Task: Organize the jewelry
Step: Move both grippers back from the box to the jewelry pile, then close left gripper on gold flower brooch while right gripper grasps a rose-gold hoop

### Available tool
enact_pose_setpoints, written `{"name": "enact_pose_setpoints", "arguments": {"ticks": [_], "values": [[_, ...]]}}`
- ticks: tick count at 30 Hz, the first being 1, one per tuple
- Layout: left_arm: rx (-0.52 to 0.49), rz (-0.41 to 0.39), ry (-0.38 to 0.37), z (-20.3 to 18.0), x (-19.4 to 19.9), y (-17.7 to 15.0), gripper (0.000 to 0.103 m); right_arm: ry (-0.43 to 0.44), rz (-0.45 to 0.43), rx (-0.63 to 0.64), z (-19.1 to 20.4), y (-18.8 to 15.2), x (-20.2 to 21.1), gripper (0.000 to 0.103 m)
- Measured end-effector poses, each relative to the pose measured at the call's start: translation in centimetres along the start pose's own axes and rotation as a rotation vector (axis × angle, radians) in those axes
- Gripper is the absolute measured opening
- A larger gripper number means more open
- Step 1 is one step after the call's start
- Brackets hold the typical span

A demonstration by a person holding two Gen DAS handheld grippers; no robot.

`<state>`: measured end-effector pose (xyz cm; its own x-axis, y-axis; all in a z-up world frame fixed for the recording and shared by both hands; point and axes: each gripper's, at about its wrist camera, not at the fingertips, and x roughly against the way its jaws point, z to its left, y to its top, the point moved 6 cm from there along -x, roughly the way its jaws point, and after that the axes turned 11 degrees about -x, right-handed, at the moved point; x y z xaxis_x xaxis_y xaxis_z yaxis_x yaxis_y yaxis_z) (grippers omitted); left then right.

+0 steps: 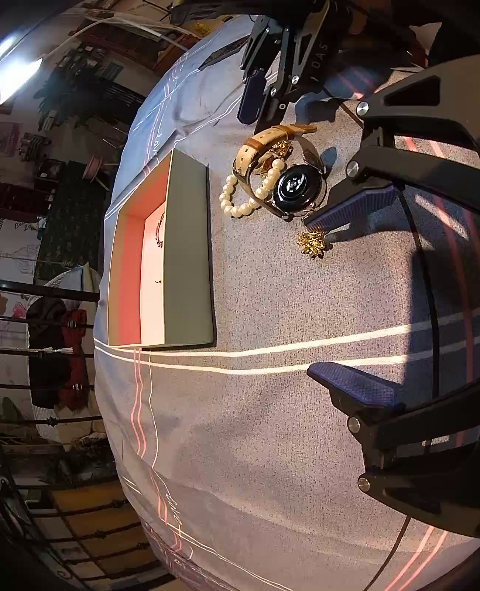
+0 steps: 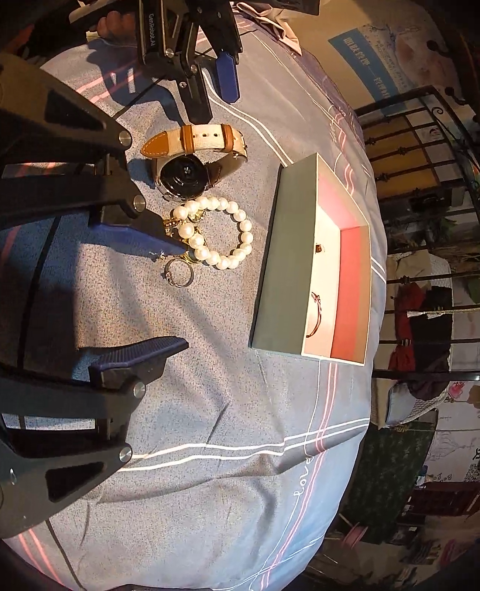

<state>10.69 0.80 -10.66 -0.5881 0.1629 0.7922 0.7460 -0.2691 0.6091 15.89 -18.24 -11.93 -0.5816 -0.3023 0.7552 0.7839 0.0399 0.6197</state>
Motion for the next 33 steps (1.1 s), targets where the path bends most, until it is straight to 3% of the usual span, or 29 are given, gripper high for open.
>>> {"name": "enact_pose_setpoints", "arguments": {"ticks": [5, 12, 18, 19, 29, 33], "values": [[-0.079, 0.011, 0.036, -1.0, -0.4, -0.1, 0.061, 0.003, -0.002, -0.006, -0.1, 0.1, -0.1, 0.047], [-0.107, 0.009, 0.024, -1.5, -1.3, 0.8, 0.06, 0.015, 0.004, -0.002, 0.0, 0.1, -0.3, 0.047], [-0.155, -0.015, -0.002, -2.7, -1.5, 1.3, 0.025, 0.02, 0.005, -0.002, 0.2, 0.1, -0.4, 0.047], [-0.155, -0.018, -0.018, -2.8, -1.5, 1.3, 0.015, 0.02, 0.005, -0.002, 0.1, 0.1, -0.4, 0.047], [-0.083, -0.024, -0.045, -2.1, -1.2, 1.4, 0.015, 0.037, 0.038, 0.036, 1.1, 0.3, -1.2, 0.045], [-0.064, -0.02, -0.052, -1.9, -1.1, 1.3, 0.015, 0.067, 0.055, 0.074, 2.1, 0.2, -1.5, 0.023]]}}
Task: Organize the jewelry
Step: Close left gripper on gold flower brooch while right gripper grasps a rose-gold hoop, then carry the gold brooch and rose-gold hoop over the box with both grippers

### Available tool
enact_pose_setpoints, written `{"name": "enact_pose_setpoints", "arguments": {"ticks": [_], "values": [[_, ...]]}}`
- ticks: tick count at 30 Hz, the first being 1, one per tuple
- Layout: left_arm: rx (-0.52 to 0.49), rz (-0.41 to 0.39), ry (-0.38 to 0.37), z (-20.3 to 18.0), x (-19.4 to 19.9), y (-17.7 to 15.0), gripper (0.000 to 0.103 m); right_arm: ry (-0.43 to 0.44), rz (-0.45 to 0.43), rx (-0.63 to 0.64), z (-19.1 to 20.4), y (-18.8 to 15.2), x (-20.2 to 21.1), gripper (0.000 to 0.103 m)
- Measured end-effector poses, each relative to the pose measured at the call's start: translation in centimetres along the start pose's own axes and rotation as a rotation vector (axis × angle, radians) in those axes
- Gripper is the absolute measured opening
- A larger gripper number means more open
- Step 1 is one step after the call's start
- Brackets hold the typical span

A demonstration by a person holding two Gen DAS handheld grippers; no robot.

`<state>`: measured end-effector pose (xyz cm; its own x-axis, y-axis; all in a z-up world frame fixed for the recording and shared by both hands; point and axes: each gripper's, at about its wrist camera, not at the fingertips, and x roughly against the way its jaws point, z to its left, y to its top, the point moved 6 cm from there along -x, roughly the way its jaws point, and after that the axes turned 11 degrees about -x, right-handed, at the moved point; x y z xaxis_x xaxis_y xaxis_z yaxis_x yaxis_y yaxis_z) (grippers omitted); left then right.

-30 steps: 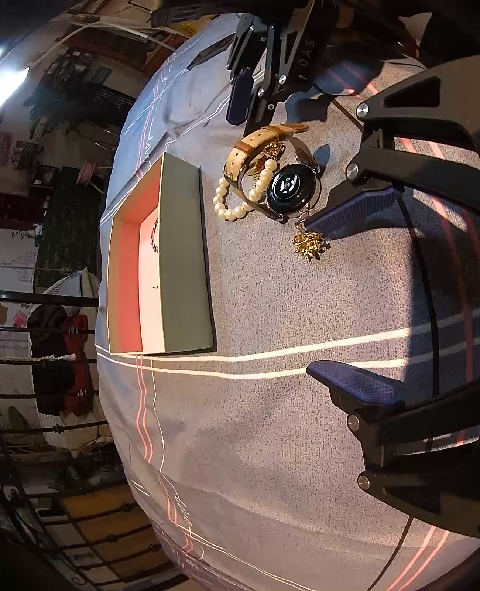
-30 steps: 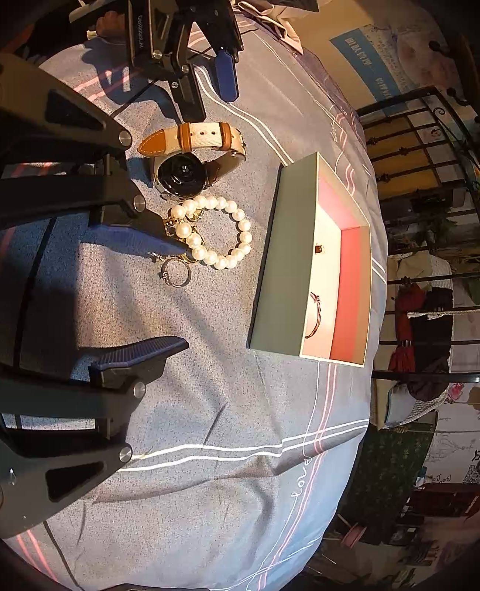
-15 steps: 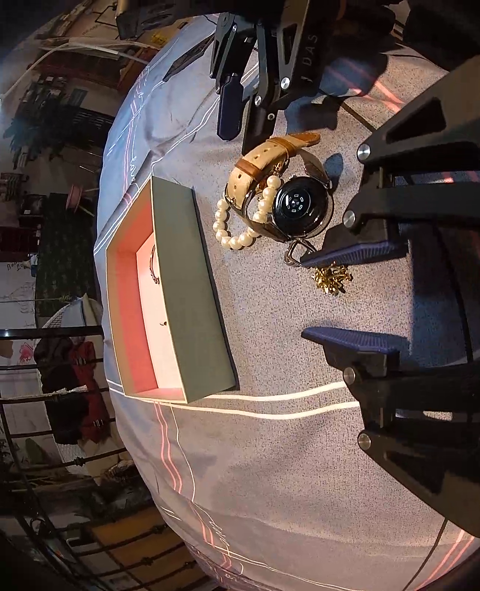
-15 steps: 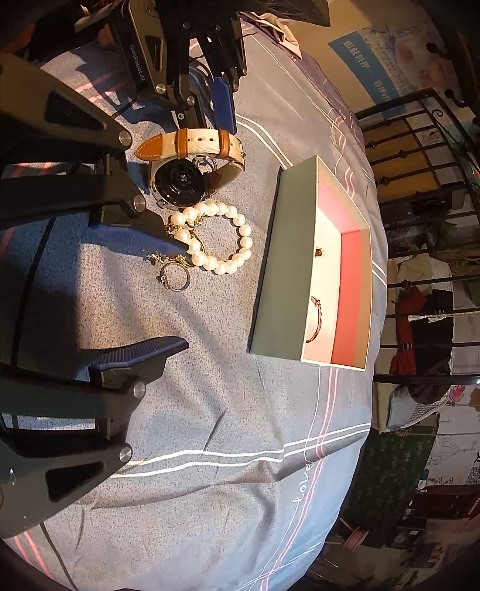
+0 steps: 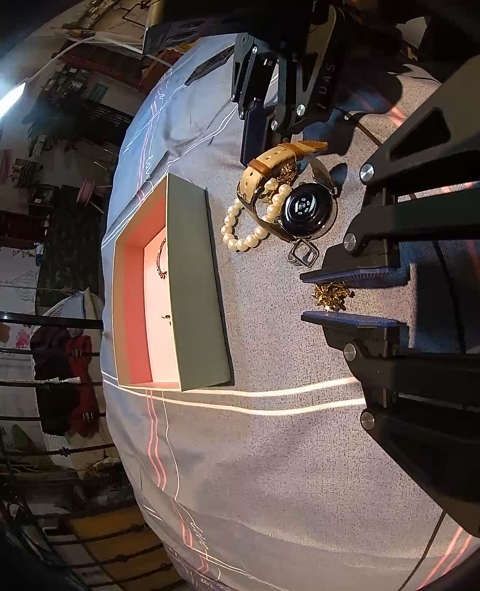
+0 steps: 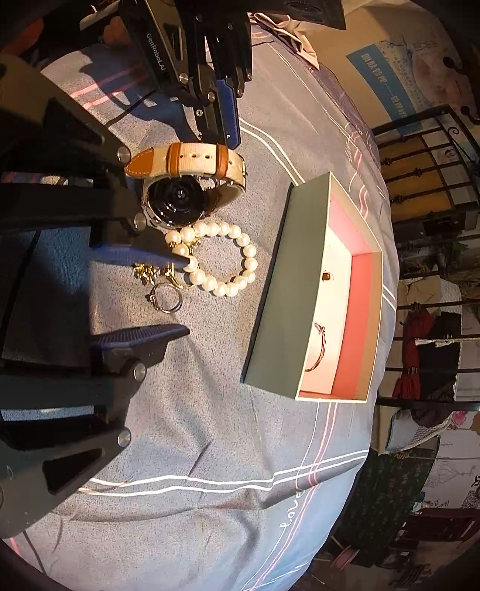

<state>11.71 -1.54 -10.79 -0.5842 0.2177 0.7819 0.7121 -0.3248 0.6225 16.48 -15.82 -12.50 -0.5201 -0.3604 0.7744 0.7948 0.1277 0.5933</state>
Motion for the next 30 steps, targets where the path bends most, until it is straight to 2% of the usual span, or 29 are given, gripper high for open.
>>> {"name": "enact_pose_setpoints", "arguments": {"ticks": [2, 8, 15, 26, 30], "values": [[0.015, 0.002, -0.011, 0.1, 0.0, 0.0, 0.015, 0.015, 0.003, 0.011, 0.4, -0.2, 0.0, 0.014], [0.031, -0.003, -0.014, 0.4, 0.3, 0.0, 0.015, 0.028, -0.02, 0.018, 0.8, -0.6, 0.6, 0.004], [0.034, -0.011, -0.019, 0.4, 0.7, 0.3, 0.015, 0.052, -0.065, -0.044, -0.2, -0.7, 2.2, 0.002], [0.053, -0.027, -0.024, 0.6, 1.3, 0.9, 0.015, 0.211, -0.11, -0.191, -1.6, 1.0, 4.1, 0.002], [0.057, -0.04, -0.033, 0.8, 1.4, 1.6, 0.015, 0.215, -0.106, -0.205, -1.8, 1.3, 3.9, 0.002]]}}
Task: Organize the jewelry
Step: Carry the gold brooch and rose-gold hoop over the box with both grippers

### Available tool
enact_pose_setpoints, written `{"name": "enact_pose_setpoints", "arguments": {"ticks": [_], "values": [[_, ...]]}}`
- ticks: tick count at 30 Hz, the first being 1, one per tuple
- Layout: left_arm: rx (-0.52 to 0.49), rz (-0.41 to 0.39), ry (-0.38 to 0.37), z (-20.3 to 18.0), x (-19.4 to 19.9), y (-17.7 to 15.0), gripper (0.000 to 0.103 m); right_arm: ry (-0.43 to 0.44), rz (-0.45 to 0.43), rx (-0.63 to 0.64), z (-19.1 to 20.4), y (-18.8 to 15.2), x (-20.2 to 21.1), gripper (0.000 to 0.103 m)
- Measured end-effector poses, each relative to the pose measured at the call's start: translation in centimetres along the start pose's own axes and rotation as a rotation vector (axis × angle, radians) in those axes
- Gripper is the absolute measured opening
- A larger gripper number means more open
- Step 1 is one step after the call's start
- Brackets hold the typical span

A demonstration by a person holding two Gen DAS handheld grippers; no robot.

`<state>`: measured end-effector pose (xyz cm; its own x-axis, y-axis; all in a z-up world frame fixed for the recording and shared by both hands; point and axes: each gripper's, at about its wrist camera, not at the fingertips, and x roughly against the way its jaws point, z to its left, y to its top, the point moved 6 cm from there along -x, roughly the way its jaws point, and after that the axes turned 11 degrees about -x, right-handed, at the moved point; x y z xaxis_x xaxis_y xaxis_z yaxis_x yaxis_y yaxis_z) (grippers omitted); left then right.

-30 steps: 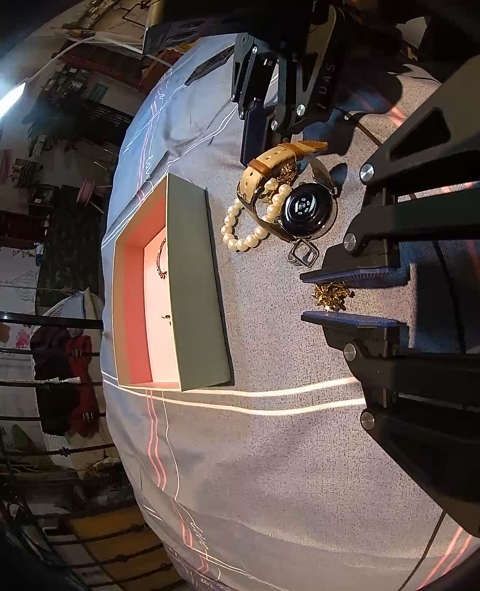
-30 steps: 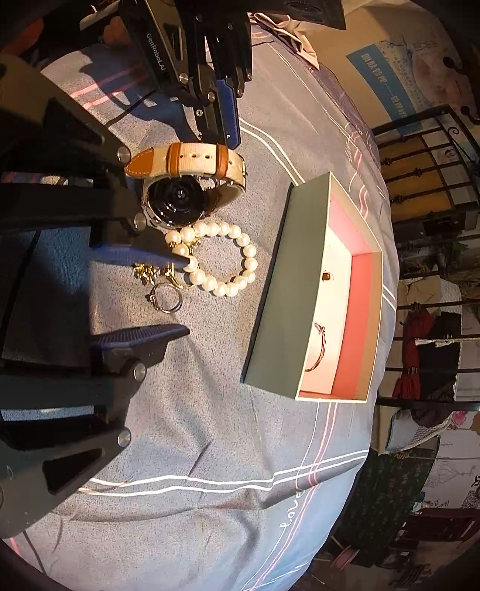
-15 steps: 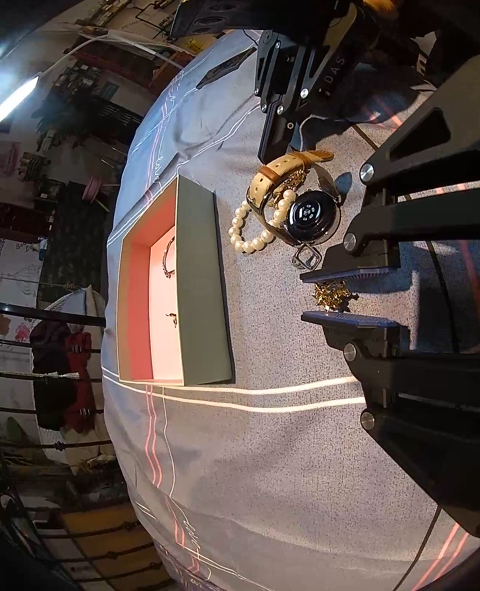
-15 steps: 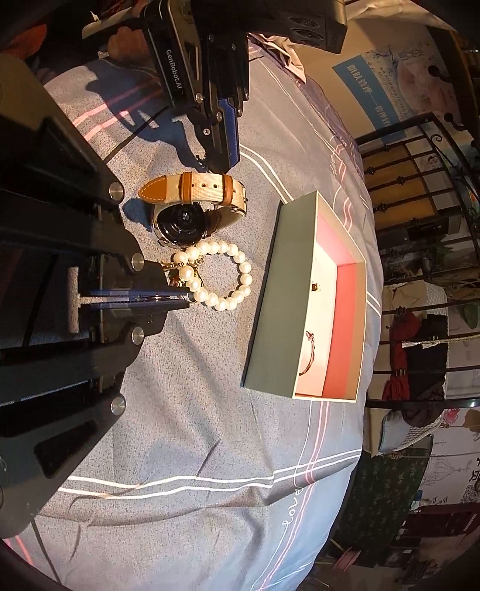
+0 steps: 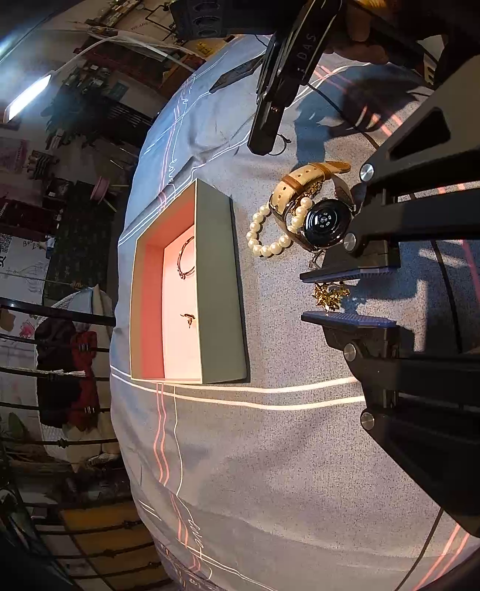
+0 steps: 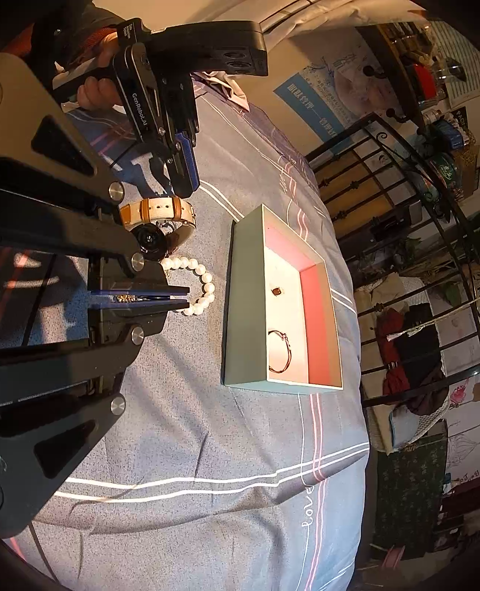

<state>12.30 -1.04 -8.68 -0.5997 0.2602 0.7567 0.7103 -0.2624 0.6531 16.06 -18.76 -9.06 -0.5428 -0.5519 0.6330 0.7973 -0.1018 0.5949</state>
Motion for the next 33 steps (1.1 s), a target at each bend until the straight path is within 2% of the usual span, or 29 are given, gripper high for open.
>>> {"name": "enact_pose_setpoints", "arguments": {"ticks": [5, 11, 19, 25, 33], "values": [[-0.001, -0.04, -0.015, 0.2, 0.1, 2.5, 0.015, -0.012, -0.014, 0.029, 0.6, 1.2, -0.4, 0.002], [0.016, -0.081, -0.015, 1.2, -0.7, 7.3, 0.015, -0.025, -0.072, 0.086, 1.9, 5.3, -0.6, 0.002], [0.072, -0.046, -0.006, 3.0, -3.8, 12.5, 0.015, -0.069, -0.091, 0.1, 1.4, 10.0, -3.1, 0.002], [0.108, 0.008, 0.007, 4.0, -6.4, 13.6, 0.015, -0.099, -0.061, 0.108, 0.8, 11.3, -5.5, 0.003], [0.115, 0.085, 0.015, 4.3, -9.2, 13.0, 0.015, -0.119, -0.001, 0.137, 1.1, 10.7, -8.0, 0.003]]}}
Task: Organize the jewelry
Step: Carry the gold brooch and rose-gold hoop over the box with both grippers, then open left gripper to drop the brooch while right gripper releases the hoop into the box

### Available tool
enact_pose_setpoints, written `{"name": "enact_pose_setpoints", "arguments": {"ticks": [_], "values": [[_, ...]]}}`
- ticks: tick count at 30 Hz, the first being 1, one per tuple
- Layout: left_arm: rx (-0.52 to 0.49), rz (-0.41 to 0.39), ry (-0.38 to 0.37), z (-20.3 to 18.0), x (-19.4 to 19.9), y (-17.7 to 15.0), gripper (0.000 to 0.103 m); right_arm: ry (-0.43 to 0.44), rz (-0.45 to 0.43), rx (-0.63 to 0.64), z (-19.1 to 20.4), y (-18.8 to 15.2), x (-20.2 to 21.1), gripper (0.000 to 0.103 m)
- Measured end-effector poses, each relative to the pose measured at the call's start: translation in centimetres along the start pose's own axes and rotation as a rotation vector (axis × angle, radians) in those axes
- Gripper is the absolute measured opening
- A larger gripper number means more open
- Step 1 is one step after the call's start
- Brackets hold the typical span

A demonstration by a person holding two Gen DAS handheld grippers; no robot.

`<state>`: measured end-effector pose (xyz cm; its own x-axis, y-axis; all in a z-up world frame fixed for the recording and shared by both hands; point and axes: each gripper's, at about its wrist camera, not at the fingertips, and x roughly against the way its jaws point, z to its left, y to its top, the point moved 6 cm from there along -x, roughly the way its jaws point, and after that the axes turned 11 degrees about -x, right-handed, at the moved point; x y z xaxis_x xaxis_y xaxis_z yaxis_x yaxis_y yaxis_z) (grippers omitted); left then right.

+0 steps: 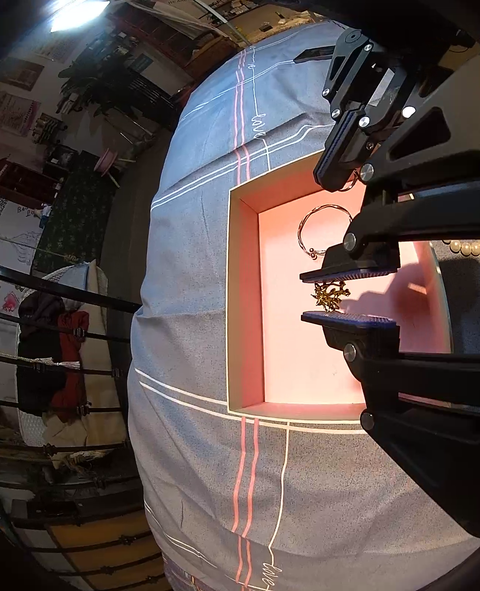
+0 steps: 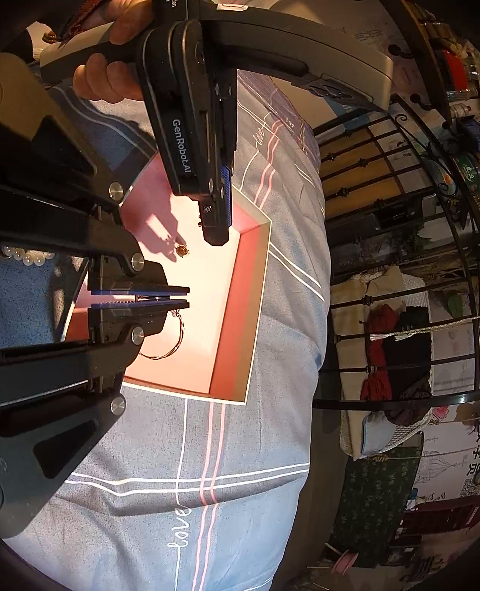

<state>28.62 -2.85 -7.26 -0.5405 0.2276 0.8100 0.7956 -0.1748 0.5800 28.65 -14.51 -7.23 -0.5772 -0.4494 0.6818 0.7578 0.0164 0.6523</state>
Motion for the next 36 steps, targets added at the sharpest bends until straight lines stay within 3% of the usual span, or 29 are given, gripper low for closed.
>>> {"name": "enact_pose_setpoints", "arguments": {"ticks": [10, 27, 30, 31, 32, 33, 34, 35, 36], "values": [[0.021, 0.085, -0.008, 0.1, -2.9, 0.1, 0.015, -0.009, 0.067, 0.04, 0.9, -0.7, -2.6, 0.003], [0.02, 0.105, -0.006, 0.1, -4.0, 0.0, 0.016, -0.006, 0.098, 0.046, 0.8, -1.6, -3.9, 0.003], [0.021, 0.096, -0.009, 0.1, -3.8, 0.1, 0.023, 0.006, 0.088, 0.035, 0.9, -1.5, -3.6, 0.003], [0.021, 0.092, -0.002, 0.1, -3.6, 0.1, 0.034, 0.006, 0.084, 0.035, 0.9, -1.5, -3.5, 0.005], [0.022, 0.082, 0.009, 0.1, -3.4, 0.2, 0.043, 0.008, 0.08, 0.035, 1.0, -1.5, -3.3, 0.014], [0.021, 0.067, 0.012, 0.1, -3.0, 0.4, 0.047, 0.01, 0.077, 0.033, 1.0, -1.5, -3.2, 0.025], [0.02, 0.057, 0.015, 0.1, -2.8, 0.5, 0.054, 0.004, 0.066, 0.03, 1.0, -1.4, -3.0, 0.057], [0.022, 0.048, 0.016, 0.0, -2.5, 0.6, 0.062, -0.005, 0.047, 0.03, 0.9, -1.3, -2.7, 0.078], [0.023, 0.04, 0.016, 0.0, -2.2, 0.7, 0.066, -0.01, 0.022, 0.034, 1.0, -1.2, -2.3, 0.079]]}}
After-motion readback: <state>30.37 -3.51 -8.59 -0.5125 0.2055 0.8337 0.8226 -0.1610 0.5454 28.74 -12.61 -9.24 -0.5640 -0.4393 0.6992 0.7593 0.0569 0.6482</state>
